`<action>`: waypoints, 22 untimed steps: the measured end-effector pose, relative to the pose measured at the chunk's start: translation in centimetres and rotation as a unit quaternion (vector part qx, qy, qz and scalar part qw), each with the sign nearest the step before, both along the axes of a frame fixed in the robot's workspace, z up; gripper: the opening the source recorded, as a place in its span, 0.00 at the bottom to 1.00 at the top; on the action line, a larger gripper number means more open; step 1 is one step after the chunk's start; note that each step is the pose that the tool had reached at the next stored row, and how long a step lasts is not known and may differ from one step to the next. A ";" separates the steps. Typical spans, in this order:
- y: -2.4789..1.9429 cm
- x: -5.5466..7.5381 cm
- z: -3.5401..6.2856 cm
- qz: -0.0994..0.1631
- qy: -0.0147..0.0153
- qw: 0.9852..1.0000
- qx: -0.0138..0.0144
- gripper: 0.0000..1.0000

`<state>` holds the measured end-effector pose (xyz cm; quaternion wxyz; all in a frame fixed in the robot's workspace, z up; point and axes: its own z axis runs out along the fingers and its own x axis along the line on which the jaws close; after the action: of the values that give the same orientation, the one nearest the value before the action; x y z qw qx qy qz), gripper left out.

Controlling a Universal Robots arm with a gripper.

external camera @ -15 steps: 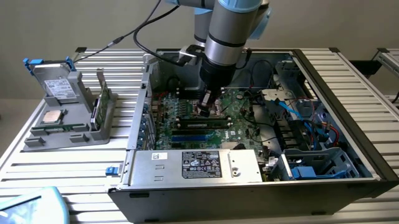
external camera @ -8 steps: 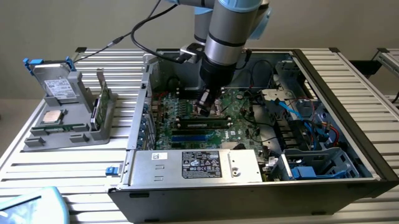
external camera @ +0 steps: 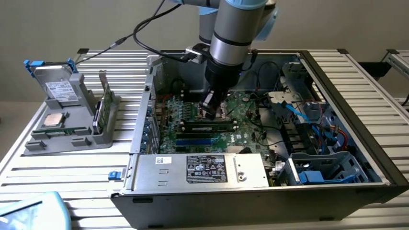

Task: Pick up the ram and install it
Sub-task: 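Press down the ram until it locks into place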

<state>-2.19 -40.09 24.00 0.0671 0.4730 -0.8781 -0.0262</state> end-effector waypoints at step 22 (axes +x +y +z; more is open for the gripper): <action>0.01 0.0 -0.09 -0.102 -0.040 0.993 -0.039 0.10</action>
<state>-2.19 -40.08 23.91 0.0473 0.3787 -0.9241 0.0201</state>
